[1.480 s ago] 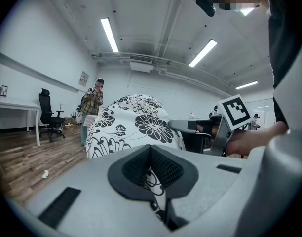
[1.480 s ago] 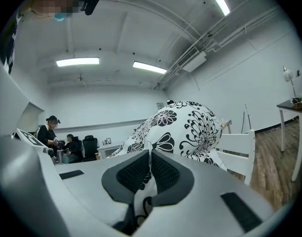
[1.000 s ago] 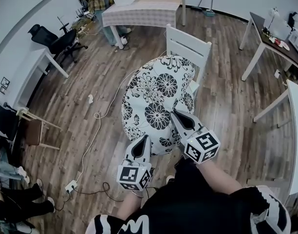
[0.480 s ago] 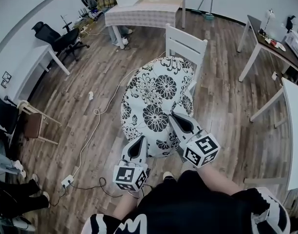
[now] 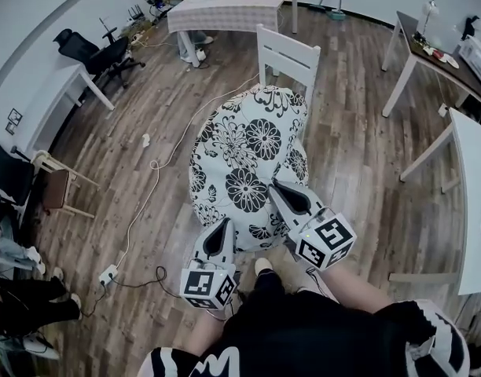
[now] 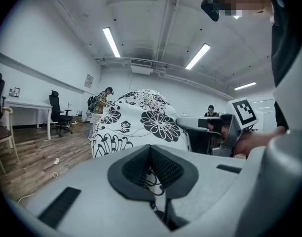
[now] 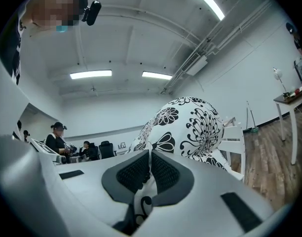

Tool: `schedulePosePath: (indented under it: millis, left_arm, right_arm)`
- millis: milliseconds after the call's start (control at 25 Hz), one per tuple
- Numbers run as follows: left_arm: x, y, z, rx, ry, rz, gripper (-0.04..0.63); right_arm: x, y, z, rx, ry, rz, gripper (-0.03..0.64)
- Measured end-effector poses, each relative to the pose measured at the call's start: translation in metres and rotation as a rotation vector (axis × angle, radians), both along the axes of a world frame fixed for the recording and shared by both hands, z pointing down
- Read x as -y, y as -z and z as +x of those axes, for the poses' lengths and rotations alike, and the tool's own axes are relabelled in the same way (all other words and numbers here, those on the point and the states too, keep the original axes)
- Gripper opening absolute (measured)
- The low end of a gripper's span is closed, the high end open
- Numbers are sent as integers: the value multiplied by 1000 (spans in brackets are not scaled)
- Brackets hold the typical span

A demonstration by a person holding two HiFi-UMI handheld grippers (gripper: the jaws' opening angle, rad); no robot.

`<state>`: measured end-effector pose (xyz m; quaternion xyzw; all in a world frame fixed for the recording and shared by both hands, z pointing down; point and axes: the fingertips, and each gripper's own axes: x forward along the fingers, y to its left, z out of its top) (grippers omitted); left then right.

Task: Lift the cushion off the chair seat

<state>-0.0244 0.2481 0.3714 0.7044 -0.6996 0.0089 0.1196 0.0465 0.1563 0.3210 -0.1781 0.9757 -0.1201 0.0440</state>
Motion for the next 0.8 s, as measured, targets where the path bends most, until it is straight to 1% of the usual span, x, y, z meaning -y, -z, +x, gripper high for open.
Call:
schedulePosePath:
  millis: [120,400,640,800]
  left_arm:
    - [-17,-4,36,-13,7,-2,2]
    - [-49,4,86,-34,30,-3,2]
    - [-68,5,116,-34,44,0,2]
    - [-71,8,118,-38,32,-7,2]
  right_arm:
    - [-15,-6,35,-7,8,-19,31]
    - [-46,4,82,-16,30,-27,31]
    - [-66,10,110,7,51,-9,31]
    - [-69,12,113,-1,51,-11,31]
